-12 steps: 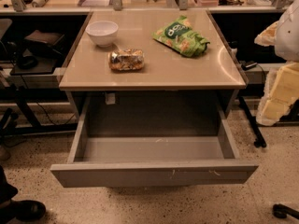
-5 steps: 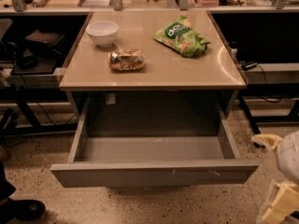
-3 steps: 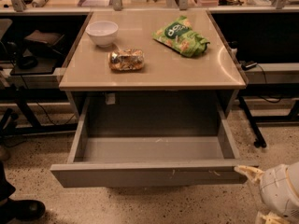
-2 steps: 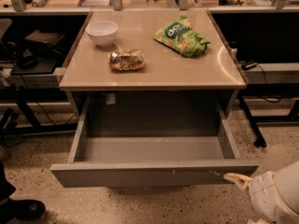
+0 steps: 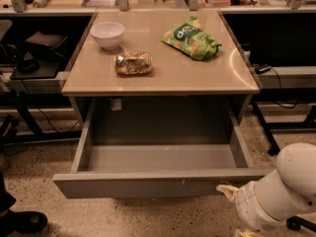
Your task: Close top drawer
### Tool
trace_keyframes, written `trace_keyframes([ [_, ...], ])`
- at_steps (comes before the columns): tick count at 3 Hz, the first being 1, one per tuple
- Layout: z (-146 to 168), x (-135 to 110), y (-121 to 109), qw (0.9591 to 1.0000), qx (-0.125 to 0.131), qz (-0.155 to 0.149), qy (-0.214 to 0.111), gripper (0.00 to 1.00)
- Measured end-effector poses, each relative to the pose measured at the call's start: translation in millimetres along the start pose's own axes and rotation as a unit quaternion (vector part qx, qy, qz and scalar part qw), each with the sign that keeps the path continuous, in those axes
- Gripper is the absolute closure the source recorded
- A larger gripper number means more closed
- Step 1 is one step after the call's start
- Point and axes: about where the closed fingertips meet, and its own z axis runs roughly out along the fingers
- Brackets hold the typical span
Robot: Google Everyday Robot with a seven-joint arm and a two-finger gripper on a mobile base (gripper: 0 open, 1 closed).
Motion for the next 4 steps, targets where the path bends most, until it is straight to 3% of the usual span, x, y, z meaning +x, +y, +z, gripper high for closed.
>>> trace_keyframes([
  [1, 26.3, -16.6, -24.1, 0.9952, 0.039, -0.039, 0.081, 0.00],
  [2, 36.0, -24.6, -41.7, 0.9880, 0.069, -0.070, 0.119, 0.00],
  [3, 38.8, -26.5, -49.0, 0.9854, 0.080, -0.069, 0.134, 0.00],
  [4, 51.0, -37.1, -70.5, 0.9780, 0.101, -0.091, 0.158, 0.00],
])
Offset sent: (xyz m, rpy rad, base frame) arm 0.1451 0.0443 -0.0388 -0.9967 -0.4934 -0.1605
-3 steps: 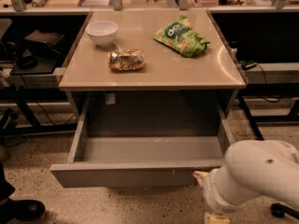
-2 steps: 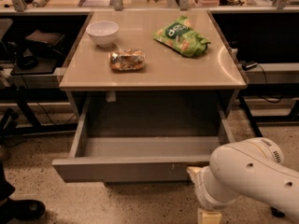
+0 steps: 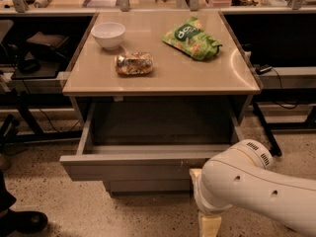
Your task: Close top drawer
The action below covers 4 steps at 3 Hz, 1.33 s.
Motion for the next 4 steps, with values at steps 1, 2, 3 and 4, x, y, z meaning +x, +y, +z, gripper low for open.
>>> trace_keyframes([
  [1, 0.0, 3.8, -3.7, 1.0000, 0.002, 0.004, 0.001, 0.00],
  [2, 4.8, 8.1, -33.0, 1.0000, 0.001, 0.005, 0.005, 0.00],
  [3, 7.3, 6.6, -61.2, 0.9999, 0.003, 0.006, 0.011, 0.00],
  [4, 9.2, 7.1, -74.0, 0.9998, 0.002, 0.007, 0.016, 0.00],
])
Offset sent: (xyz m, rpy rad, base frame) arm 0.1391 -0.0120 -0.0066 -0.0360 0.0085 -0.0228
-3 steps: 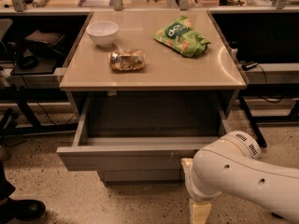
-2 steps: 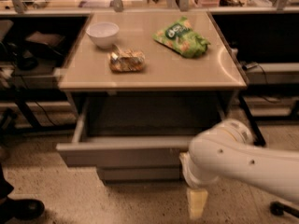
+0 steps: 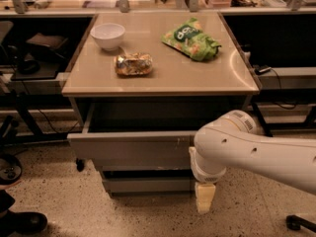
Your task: Close top drawer
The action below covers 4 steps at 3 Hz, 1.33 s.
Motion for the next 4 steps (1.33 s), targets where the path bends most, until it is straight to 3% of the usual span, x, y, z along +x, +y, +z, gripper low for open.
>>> trace_keyframes([
  [1, -6.4, -4.2, -43.6, 0.9998, 0.012, 0.013, 0.005, 0.00],
  [2, -5.1, -2.9, -66.8, 0.9995, 0.011, 0.025, 0.016, 0.00],
  [3, -12.0, -16.0, -126.7, 0.9984, 0.029, 0.044, 0.022, 0.00],
  [4, -12.0, -16.0, -126.7, 0.9984, 0.029, 0.044, 0.022, 0.00],
])
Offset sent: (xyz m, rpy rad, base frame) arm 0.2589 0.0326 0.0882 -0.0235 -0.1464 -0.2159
